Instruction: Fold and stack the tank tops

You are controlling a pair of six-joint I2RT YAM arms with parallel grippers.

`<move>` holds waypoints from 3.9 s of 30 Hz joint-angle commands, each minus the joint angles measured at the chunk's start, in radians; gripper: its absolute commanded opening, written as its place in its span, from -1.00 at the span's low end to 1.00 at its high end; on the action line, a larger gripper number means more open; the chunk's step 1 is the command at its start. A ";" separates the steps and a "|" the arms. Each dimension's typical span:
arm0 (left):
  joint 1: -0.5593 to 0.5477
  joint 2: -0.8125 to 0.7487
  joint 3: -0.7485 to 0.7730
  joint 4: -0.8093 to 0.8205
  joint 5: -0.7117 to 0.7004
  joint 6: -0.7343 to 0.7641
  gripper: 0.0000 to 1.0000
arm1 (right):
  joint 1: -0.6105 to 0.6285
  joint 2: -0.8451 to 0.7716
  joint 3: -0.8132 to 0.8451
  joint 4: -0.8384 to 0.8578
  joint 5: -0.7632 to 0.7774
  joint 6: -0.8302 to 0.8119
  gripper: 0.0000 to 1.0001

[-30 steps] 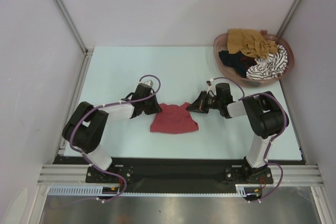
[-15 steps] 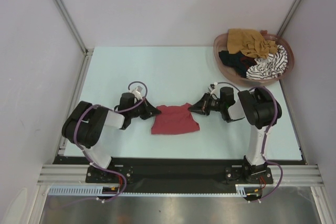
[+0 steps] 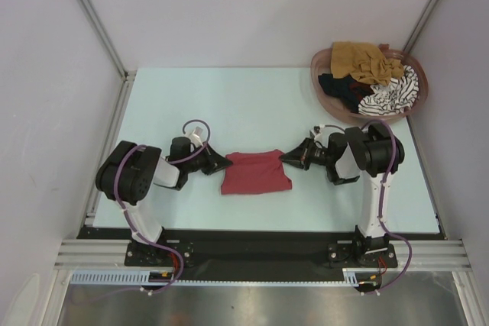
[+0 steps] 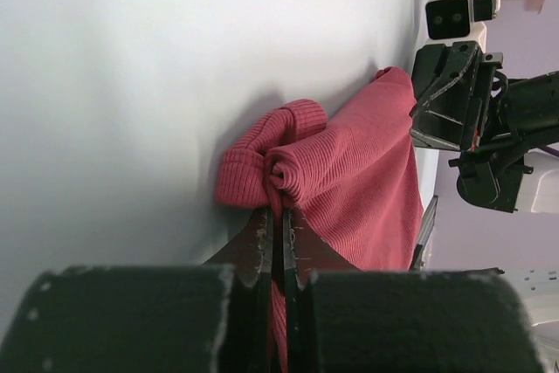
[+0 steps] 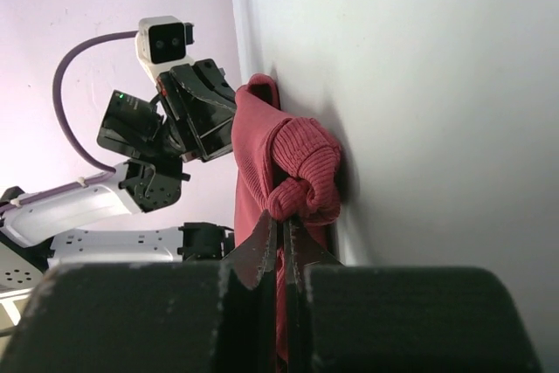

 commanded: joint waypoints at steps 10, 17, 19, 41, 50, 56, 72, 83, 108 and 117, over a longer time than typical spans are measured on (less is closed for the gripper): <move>0.024 -0.011 0.032 -0.090 -0.023 0.084 -0.86 | -0.020 -0.055 -0.020 -0.081 0.033 -0.102 -0.80; 0.001 -0.014 0.070 -0.126 -0.028 0.084 -0.24 | 0.041 -0.104 0.026 -0.174 0.087 -0.126 -0.45; 0.001 -0.021 0.069 -0.120 -0.023 0.079 0.00 | 0.038 -0.106 0.027 -0.178 0.087 -0.125 -0.40; -0.006 -0.471 0.075 -0.642 -0.369 0.273 0.76 | 0.063 -0.464 0.066 -0.784 0.326 -0.480 0.31; -0.223 -0.761 0.013 -0.953 -0.592 0.228 0.91 | 0.267 -0.721 0.084 -1.290 0.693 -0.689 0.93; -0.289 -0.804 -0.079 -0.939 -0.586 0.182 0.84 | 0.348 -0.798 0.034 -1.372 0.779 -0.665 0.72; -0.355 -0.739 -0.154 -0.687 -0.531 0.139 0.54 | 0.365 -0.755 -0.023 -1.229 0.675 -0.663 0.12; -0.368 -0.647 -0.166 -0.569 -0.440 0.138 -0.28 | 0.364 -0.764 -0.092 -1.122 0.549 -0.588 -0.82; -0.362 -0.684 -0.158 -0.741 -0.488 0.125 -0.06 | 0.196 -0.793 -0.202 -1.063 0.429 -0.536 0.03; -0.362 -0.862 0.032 -1.110 -0.641 0.185 0.40 | 0.221 -0.943 -0.033 -1.356 0.552 -0.622 0.43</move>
